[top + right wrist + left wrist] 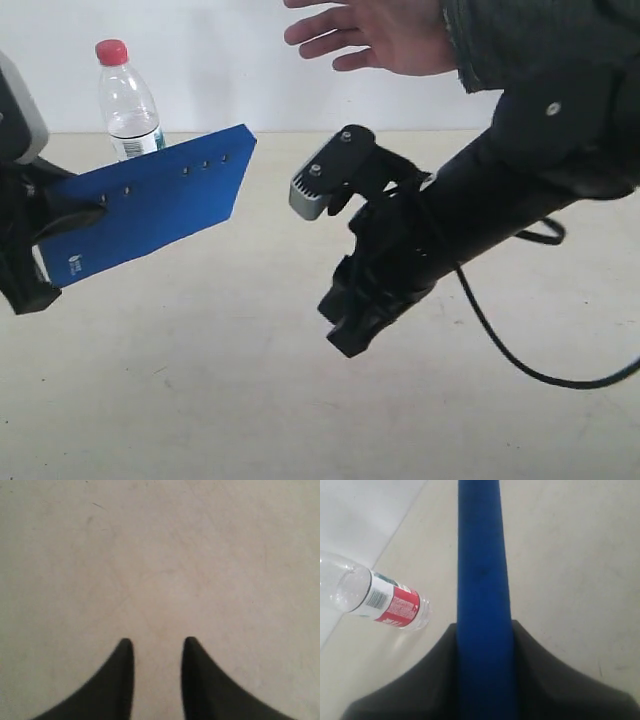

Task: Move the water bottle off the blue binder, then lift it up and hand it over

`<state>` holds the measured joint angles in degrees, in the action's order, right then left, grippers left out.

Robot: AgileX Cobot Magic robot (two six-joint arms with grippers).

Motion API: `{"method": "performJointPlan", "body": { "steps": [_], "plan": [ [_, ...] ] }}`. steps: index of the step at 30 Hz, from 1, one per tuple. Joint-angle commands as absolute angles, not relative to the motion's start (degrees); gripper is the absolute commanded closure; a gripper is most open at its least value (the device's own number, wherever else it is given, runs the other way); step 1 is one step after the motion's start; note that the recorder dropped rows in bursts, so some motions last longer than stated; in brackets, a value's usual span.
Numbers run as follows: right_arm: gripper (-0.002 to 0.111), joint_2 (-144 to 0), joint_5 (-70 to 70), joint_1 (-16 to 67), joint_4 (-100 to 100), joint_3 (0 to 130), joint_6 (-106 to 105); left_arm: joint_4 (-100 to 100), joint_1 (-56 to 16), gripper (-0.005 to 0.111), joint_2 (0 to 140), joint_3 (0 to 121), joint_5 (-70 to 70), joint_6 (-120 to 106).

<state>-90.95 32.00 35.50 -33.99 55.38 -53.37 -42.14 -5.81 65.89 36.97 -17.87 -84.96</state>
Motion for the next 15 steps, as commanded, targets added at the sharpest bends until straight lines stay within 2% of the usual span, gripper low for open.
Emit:
{"method": "performJointPlan", "body": {
  "steps": [1, 9, 15],
  "plan": [
    [0.108, -80.9, 45.0, 35.4, -21.2, 55.4, -36.5, -40.4, -5.8, 0.102, 54.0, 31.7, -18.3, -78.2],
    [0.109, -58.0, 41.0, 35.4, -21.1, 55.3, -29.0, -41.5, -5.9, 0.102, 30.8, 24.6, -32.5, -67.2],
    [0.109, -33.9, 40.4, 35.4, -12.2, 52.5, -15.9, -52.9, -5.9, 0.102, 24.3, 20.0, -37.1, -65.7]
  ]
}}
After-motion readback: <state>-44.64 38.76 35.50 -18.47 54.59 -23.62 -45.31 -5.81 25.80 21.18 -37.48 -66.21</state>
